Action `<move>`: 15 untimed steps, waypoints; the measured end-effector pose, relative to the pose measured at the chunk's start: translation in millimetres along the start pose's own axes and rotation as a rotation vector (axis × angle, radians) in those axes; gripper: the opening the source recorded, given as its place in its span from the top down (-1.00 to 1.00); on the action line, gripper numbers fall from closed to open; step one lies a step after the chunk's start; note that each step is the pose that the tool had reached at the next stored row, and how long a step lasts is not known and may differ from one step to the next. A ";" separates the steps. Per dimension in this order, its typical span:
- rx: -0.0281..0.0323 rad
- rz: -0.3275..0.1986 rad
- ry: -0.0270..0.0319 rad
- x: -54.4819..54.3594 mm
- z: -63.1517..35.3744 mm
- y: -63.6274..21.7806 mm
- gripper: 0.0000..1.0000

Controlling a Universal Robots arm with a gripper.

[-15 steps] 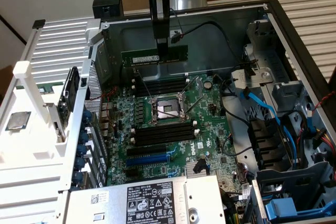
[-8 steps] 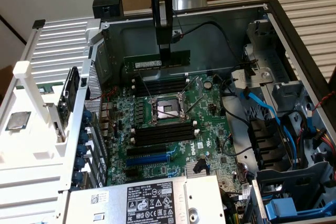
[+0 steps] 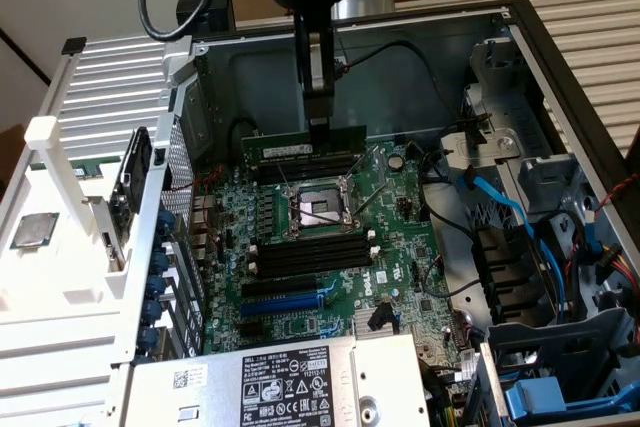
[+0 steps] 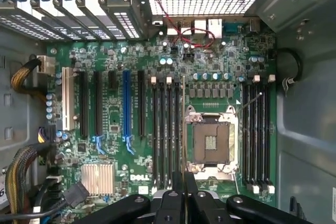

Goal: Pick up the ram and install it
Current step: 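Pick up the ram and move it above insertion slot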

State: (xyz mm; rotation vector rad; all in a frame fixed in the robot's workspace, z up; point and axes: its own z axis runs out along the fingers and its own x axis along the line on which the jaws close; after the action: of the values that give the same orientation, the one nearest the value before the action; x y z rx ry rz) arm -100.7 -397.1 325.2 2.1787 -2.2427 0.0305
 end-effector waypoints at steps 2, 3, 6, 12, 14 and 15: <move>-0.0002 0.001 0.0001 0.8 2.2 -0.5 0.76; -0.0002 0.001 0.0000 1.3 3.3 -0.6 0.76; -0.0002 0.002 0.0000 4.0 5.9 -1.0 0.76; 0.0009 0.002 0.0000 7.0 11.4 -1.0 0.76; 0.0017 0.002 -0.0001 9.5 16.2 -1.1 0.76; 0.0020 0.002 -0.0002 9.9 17.2 -1.1 0.76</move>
State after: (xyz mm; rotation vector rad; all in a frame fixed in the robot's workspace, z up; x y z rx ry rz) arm -99.9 -407.5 308.3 2.1777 -2.2458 0.0325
